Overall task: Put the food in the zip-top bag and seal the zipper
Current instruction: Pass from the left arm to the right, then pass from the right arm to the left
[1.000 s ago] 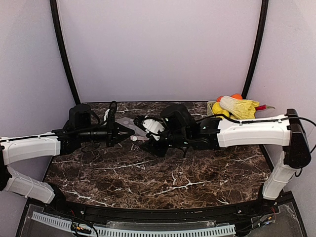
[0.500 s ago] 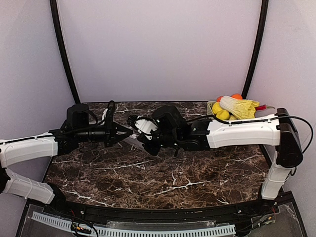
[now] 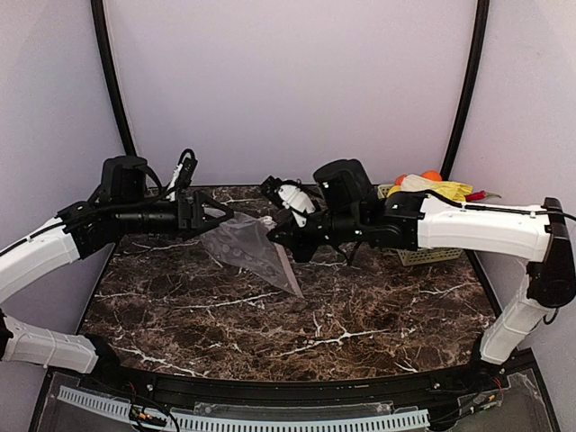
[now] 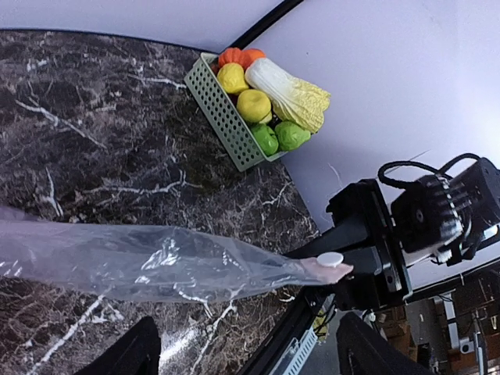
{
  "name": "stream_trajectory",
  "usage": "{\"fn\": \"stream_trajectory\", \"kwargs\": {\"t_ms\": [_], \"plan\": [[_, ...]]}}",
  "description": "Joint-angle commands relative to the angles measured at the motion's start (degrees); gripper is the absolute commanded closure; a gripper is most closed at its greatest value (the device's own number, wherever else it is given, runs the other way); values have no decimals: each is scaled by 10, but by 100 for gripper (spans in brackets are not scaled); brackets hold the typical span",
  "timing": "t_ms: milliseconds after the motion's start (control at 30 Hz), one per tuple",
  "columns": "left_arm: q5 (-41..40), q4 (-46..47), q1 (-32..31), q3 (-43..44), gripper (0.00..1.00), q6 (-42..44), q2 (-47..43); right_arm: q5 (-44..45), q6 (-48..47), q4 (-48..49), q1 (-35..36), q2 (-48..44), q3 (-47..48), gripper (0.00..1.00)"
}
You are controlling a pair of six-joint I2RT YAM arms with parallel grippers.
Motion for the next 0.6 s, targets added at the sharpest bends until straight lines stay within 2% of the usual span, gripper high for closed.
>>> {"fn": "stream_trajectory", "kwargs": {"t_ms": [0,100,200,367,567], "plan": [[-50,-119,-2,71,20,149,-28,-146,62,-21,-50,-47,-6,100],[-48,-96,-2,91,17,207,-42,-215,74,-45,-76,-55,10,100],[4,-64,-2,98,17,275,-49,-270,78,-95,-98,-48,39,100],[76,-25,-6,111,16,308,-25,-363,69,-173,-111,-36,80,100],[105,-21,-72,136,16,348,33,-457,82,-198,-111,-38,86,100]]}}
